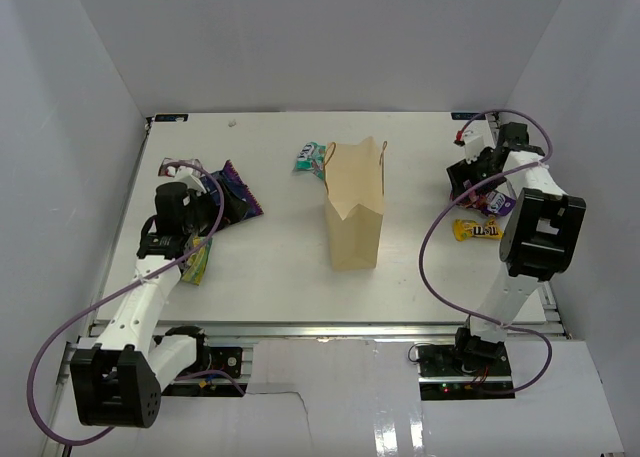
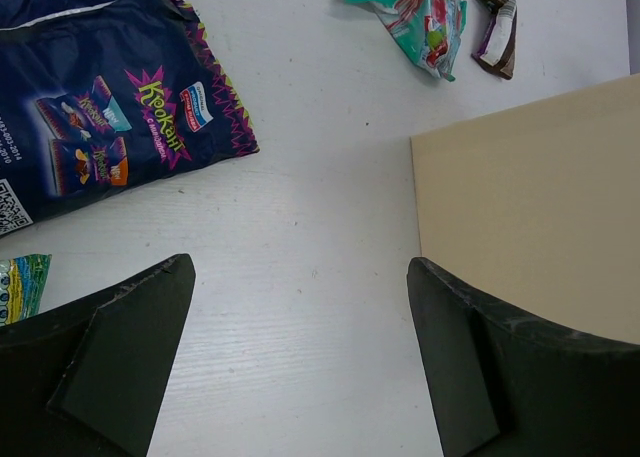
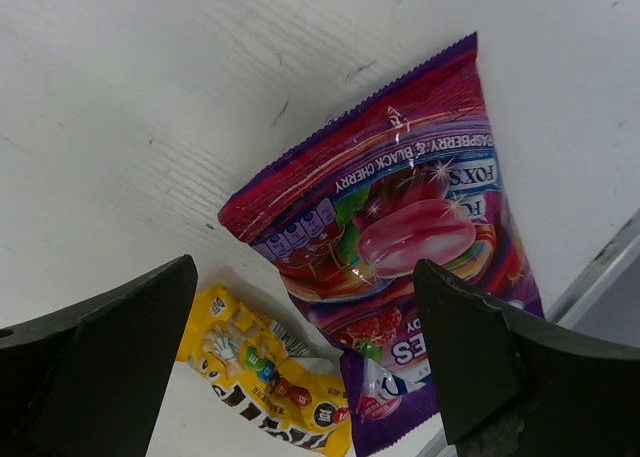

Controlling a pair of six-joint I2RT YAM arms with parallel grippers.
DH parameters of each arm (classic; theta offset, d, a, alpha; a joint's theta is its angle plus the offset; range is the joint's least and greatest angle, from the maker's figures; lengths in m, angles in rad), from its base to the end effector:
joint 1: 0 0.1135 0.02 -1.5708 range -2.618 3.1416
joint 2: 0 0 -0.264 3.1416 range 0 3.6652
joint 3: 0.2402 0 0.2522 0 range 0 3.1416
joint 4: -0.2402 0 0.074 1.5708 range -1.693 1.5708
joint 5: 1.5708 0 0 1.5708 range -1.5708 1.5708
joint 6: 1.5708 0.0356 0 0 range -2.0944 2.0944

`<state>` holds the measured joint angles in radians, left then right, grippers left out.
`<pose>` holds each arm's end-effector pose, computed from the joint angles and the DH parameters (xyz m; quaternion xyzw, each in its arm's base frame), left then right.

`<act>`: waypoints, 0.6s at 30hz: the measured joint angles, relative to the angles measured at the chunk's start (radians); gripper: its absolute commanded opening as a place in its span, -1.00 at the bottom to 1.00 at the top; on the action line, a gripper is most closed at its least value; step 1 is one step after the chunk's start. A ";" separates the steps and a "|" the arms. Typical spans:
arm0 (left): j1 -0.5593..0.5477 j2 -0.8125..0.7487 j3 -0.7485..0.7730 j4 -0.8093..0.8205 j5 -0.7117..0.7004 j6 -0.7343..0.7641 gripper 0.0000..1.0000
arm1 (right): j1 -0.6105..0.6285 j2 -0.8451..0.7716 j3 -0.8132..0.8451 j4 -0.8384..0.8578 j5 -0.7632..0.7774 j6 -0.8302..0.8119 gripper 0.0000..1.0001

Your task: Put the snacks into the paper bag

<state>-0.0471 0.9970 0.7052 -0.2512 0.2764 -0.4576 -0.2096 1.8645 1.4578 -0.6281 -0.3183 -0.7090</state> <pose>0.2205 -0.0201 0.2663 -0.1095 0.8582 -0.2377 0.4415 0.3938 -0.0724 0.2317 -0.2759 0.9122 0.0211 0.3021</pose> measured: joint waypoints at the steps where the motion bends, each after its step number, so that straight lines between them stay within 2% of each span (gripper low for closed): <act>1: 0.000 0.005 0.000 0.002 0.002 -0.001 0.96 | 0.000 0.021 0.001 -0.003 0.012 -0.005 0.91; 7: 0.000 0.051 -0.003 0.019 0.017 -0.022 0.96 | 0.001 0.124 0.010 0.002 0.095 -0.033 0.98; 11: 0.000 0.087 -0.003 0.019 0.029 -0.039 0.96 | 0.003 0.143 0.016 0.037 0.141 -0.051 0.70; 12: 0.000 0.092 -0.003 0.019 0.032 -0.042 0.96 | 0.003 0.146 0.014 0.047 0.149 -0.056 0.53; 14: 0.000 0.098 -0.003 0.019 0.034 -0.048 0.96 | 0.002 0.148 0.010 0.070 0.160 -0.068 0.32; 15: 0.000 0.099 -0.003 0.020 0.037 -0.051 0.96 | 0.002 0.148 0.006 0.080 0.163 -0.074 0.12; 17: 0.000 0.103 -0.003 0.020 0.040 -0.057 0.96 | 0.001 0.148 0.002 0.093 0.157 -0.084 -0.09; 18: 0.000 0.106 -0.003 0.020 0.042 -0.059 0.96 | 0.002 0.147 -0.001 0.100 0.153 -0.088 -0.30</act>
<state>-0.0471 1.1030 0.7025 -0.2310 0.3183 -0.5167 -0.2081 2.0113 1.4570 -0.5278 -0.1654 -0.7971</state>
